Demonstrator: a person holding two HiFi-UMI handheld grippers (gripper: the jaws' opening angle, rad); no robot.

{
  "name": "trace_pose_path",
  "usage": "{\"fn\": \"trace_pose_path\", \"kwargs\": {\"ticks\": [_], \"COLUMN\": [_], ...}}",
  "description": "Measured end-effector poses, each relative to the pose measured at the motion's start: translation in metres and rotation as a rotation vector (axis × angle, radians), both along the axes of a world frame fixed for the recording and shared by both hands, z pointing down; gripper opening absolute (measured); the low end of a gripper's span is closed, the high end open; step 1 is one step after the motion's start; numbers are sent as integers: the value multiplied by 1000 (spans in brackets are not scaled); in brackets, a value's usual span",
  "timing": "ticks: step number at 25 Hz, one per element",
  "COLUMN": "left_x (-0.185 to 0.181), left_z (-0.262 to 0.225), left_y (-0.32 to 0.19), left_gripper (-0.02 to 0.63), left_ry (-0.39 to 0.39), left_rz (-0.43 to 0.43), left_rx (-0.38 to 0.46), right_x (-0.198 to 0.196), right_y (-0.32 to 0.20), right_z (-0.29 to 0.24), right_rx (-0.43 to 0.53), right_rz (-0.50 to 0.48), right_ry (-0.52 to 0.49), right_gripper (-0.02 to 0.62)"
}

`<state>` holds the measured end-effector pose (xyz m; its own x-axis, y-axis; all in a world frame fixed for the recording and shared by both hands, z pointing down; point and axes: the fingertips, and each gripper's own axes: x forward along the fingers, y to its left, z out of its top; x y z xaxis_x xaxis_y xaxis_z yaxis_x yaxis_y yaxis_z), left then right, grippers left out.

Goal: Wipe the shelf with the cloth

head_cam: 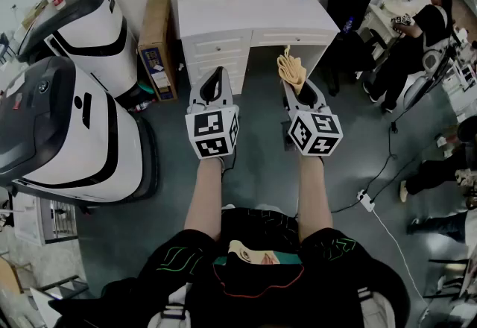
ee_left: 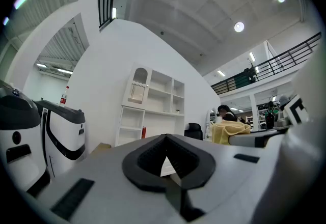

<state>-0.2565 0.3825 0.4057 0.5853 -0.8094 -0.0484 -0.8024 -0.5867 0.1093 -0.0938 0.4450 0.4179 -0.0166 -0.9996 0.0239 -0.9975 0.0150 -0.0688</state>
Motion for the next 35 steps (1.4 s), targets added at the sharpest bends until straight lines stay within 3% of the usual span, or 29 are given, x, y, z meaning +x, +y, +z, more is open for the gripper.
{"fn": "trace_pose_path", "kwargs": {"ticks": [4, 8, 16, 23, 35], "left_x": [-1, -6, -10, -1, 42], "left_z": [0, 3, 5, 20, 57], "left_y": [-2, -9, -20, -33, -129], "left_gripper": [-2, -2, -2, -2, -2], "left_ry": [3, 8, 29, 23, 13], "left_rz": [-2, -5, -3, 19, 28], "left_rx": [0, -4, -13, -39, -94], "right_x": [1, 0, -6, 8, 55], "right_y": [-2, -5, -14, -24, -114], "right_z": [-1, -9, 1, 17, 54], "right_rx": [3, 69, 3, -37, -88], "right_rz": [3, 25, 27, 51, 76], "right_ry": [-2, -40, 50, 34, 9], "right_gripper": [130, 130, 130, 130, 130]}}
